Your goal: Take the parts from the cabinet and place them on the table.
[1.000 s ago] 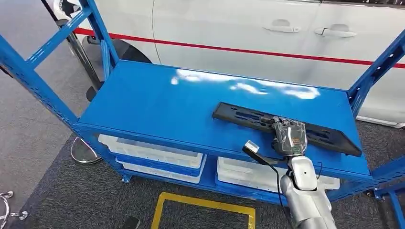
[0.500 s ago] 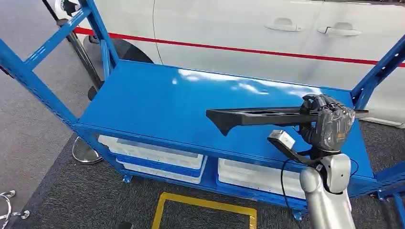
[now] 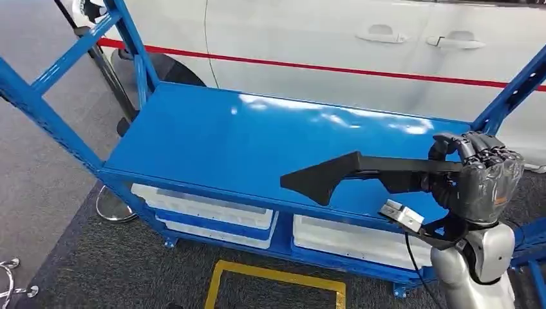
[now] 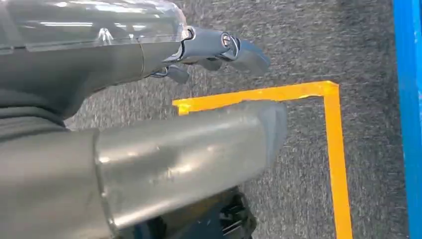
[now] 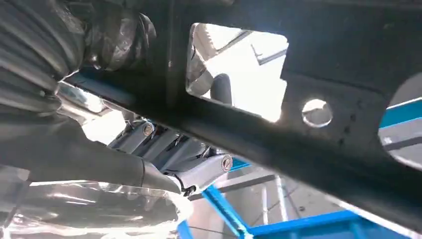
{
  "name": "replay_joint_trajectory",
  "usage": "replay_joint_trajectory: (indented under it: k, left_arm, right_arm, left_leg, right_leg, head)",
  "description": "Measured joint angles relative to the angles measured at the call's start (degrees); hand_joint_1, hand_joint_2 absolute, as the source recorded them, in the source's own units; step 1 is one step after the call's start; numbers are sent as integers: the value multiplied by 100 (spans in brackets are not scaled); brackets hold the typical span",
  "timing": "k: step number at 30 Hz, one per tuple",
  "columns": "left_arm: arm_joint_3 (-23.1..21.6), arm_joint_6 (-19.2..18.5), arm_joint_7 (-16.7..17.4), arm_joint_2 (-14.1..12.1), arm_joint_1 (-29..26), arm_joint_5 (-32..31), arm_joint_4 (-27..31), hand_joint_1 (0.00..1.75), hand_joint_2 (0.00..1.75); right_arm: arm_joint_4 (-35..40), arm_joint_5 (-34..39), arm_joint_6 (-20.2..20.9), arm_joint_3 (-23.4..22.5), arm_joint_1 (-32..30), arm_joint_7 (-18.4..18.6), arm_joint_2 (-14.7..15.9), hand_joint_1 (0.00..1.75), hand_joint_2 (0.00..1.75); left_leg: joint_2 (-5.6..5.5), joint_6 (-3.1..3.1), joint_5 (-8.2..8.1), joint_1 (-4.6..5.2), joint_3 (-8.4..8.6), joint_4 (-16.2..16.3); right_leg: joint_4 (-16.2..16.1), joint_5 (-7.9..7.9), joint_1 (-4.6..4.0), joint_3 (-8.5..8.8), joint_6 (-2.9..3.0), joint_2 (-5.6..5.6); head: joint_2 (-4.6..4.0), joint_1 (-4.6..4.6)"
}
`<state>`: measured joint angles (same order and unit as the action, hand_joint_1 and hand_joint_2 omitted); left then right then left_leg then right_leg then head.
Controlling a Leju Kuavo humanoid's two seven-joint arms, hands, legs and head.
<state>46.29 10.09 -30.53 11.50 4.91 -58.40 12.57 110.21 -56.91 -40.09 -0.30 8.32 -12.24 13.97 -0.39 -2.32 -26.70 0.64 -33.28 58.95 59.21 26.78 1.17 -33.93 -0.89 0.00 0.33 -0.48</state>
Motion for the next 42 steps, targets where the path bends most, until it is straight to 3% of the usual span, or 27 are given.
replay_joint_trajectory:
  k: [2, 3, 5, 6, 7, 8, 9, 11, 12, 16, 18, 21, 22, 23, 24, 26, 27, 28, 31, 32, 33, 34, 36, 37, 38, 39, 42]
  left_arm:
    - [2, -170, -26, 30, -12, 4, -2, 0, 175]
    - [2, -253, -37, 37, -2, 22, -2, 0, 175]
    - [2, -433, -50, 61, 19, 70, -2, 0, 175]
    - [4, -491, -50, 74, 23, 72, -2, 0, 175]
    - [4, -535, -46, 77, 36, 85, -2, 0, 175]
    - [13, -583, -65, 83, 45, 92, -2, 0, 175]
    - [18, -594, -92, 85, 51, 94, -2, 0, 175]
    - [20, -522, -87, 94, 75, 57, -2, 0, 175]
    - [22, -513, -79, 94, 85, 70, -2, 0, 175]
    - [76, -500, 65, 94, 139, 175, -2, 0, 175]
    - [107, -435, 203, 92, 155, 196, -2, 0, 175]
    - [159, -428, 332, 92, 162, 258, -2, 0, 175]
    - [168, -419, 343, 90, 156, 262, -2, 0, 175]
    - [184, -408, 359, 90, 152, 271, -2, 0, 175]
    - [201, -389, 396, 90, 153, 269, -2, 0, 175]
    - [219, -312, 488, 74, 156, 247, -2, 0, 175]
    - [230, -286, 529, 61, 156, 238, -2, 0, 175]
    - [240, -282, 584, 33, 160, 227, -2, 0, 175]
    - [240, -282, 712, 29, 136, 133, -2, 0, 175]
    - [243, -282, 745, 24, 119, 133, -2, 0, 175]
    - [243, -284, 750, 24, 125, 125, -2, 0, 175]
    - [243, -297, 752, 24, 139, 120, -2, 0, 175]
    - [243, -323, 745, 24, 158, 120, -2, 0, 175]
    - [243, -332, 741, 24, 161, 122, -2, 0, 175]
    - [243, -332, 739, 22, 163, 127, -2, 0, 175]
    - [243, -330, 737, 22, 169, 138, -2, 0, 175]
    - [243, -336, 704, 22, 191, 146, -2, 0, 175]
  right_arm:
    - [98, 78, 15, 48, -21, 33, 124, 175, 175]
    - [139, 128, 28, 67, -6, 29, 168, 175, 175]
    - [188, 212, 42, 193, 24, -35, 203, 175, 175]
    - [188, 212, 46, 288, 26, -55, 203, 175, 175]
    - [188, 181, 52, 359, 28, -77, 203, 175, 175]
    - [190, 147, 48, 457, 45, -79, 201, 175, 175]
    - [192, 129, 44, 503, 70, -79, 201, 175, 175]
    - [223, 142, 31, 649, 152, -77, 199, 175, 175]
    - [225, 159, 28, 730, 193, -77, 190, 175, 175]
    - [244, 244, 22, 1025, 173, -390, -39, 175, 175]
    - [277, 292, 22, 1097, 140, -679, -234, 175, 175]
    - [301, 345, 24, 1195, 60, -841, -473, 175, 175]
    - [301, 363, 24, 1211, 33, -861, -525, 175, 175]
    - [301, 407, 22, 1226, 12, -888, -578, 175, 175]
    - [312, 477, 22, 1248, -2, -913, -626, 175, 175]
    - [345, 634, 22, 1263, -40, -973, -698, 175, 175]
    - [367, 695, 24, 1265, -75, -1010, -752, 175, 175]
    - [387, 765, 15, 1265, -104, -1067, -827, 175, 175]
    - [411, 941, 17, 1265, -303, -1306, -1010, 175, 175]
    - [446, 1054, 17, 1254, -401, -1447, -1091, 175, 175]
    - [465, 1159, 13, 1233, -483, -1546, -1144, 175, 175]
    - [492, 1274, 11, 1217, -536, -1639, -1204, 175, 175]
    - [496, 1451, 7, 1213, -673, -1782, -1314, 175, 175]
    - [496, 1495, 7, 1213, -749, -1832, -1349, 175, 175]
    - [496, 1532, 7, 1213, -810, -1878, -1391, 175, 175]
    - [496, 1563, 7, 1215, -848, -1928, -1434, 175, 175]
    - [496, 1626, 7, 1215, -911, -2044, -1546, 175, 175]
  left_leg:
    - [16, -53, 102, -66, 72, -161]
    - [11, -84, 115, -70, 76, -187]
    - [17, -93, 118, -62, 66, -184]
    - [22, -93, 117, -59, 59, -182]
    - [21, -93, 117, -58, 54, -175]
    - [17, -88, 114, -59, 55, -164]
    - [14, -80, 108, -62, 55, -150]
    - [-1, -41, 62, -75, 53, -74]
    - [-7, -1, 33, -44, 23, -39]
    - [-7, 80, 39, -36, 1, -10]
    - [5, 161, -149, -53, -76, 192]
    - [6, 242, -765, -88, -645, 1441]
    - [6, 246, -844, -87, -800, 1765]
    - [6, 238, -766, -87, -819, 1787]
    - [6, 216, -575, -87, -707, 1532]
    - [5, 124, -39, -73, -184, 492]
    - [-8, 53, 31, -38, 1, 54]
    - [-7, 23, 38, -19, 53, -7]
    - [-14, 10, 62, 7, 25, -24]
    - [-3, -25, 135, -28, 47, -146]
    - [30, -31, 211, -64, 79, -238]
    - [31, -89, 255, -74, 59, -282]
    - [36, -99, 291, -67, -24, -263]
    - [39, -96, 312, -65, -77, -238]
    - [42, -90, 332, -65, -133, -210]
    - [45, -80, 351, -67, -186, -185]
    - [45, -16, 410, -85, -392, -25]
  right_leg:
    - [58, 72, 6, 11, -57, -2]
    - [255, 238, -1, -91, -62, 1]
    - [1101, 694, 1, -483, -89, 2]
    - [1474, 833, 3, -666, -100, 2]
    - [1664, 833, 3, -762, -112, 1]
    - [1528, 673, 12, -690, -116, 0]
    - [1251, 483, 18, -548, -115, -1]
    - [251, -11, 30, -23, -108, -3]
    - [81, 122, 10, 63, -87, 0]
    - [60, 61, -24, 19, 50, 19]
    - [31, 43, 13, 34, 121, 2]
    - [33, 49, -4, 20, 165, -14]
    - [35, 50, -9, 18, 165, -15]
    - [35, 51, -15, 23, 167, -13]
    - [35, 54, -24, 31, 170, -10]
    - [38, 53, -47, 76, 170, -2]
    - [30, 54, -35, 81, 170, -3]
    - [42, 43, -71, 50, 142, 3]
    - [5, -7, -27, 32, 65, -7]
    - [-45, -43, -66, 59, 6, 6]
    - [33, 113, -54, 32, -5, 8]
    - [283, 378, -58, -61, -11, 6]
    - [1089, 889, -36, -348, -44, 4]
    - [1443, 1048, -31, -465, -58, 4]
    - [1597, 1067, -27, -493, -72, 3]
    - [1542, 997, -19, -419, -84, 1]
    - [223, 405, 31, 467, -119, -3]
  head:
    - [0, 0]
    - [0, 9]
    - [0, 7]
    - [0, 7]
    - [0, 2]
    - [0, 7]
    - [0, 4]
    - [0, 7]
    - [0, 7]
    - [0, 4]
    - [0, 2]
    - [0, 2]
    - [0, 2]
    - [0, 2]
    - [0, 2]
    - [0, 2]
    - [0, 4]
    - [0, 0]
    - [0, 2]
    - [0, 0]
    - [0, 7]
    - [0, 9]
    - [0, 4]
    - [0, 7]
    - [0, 4]
    - [0, 7]
    - [0, 7]
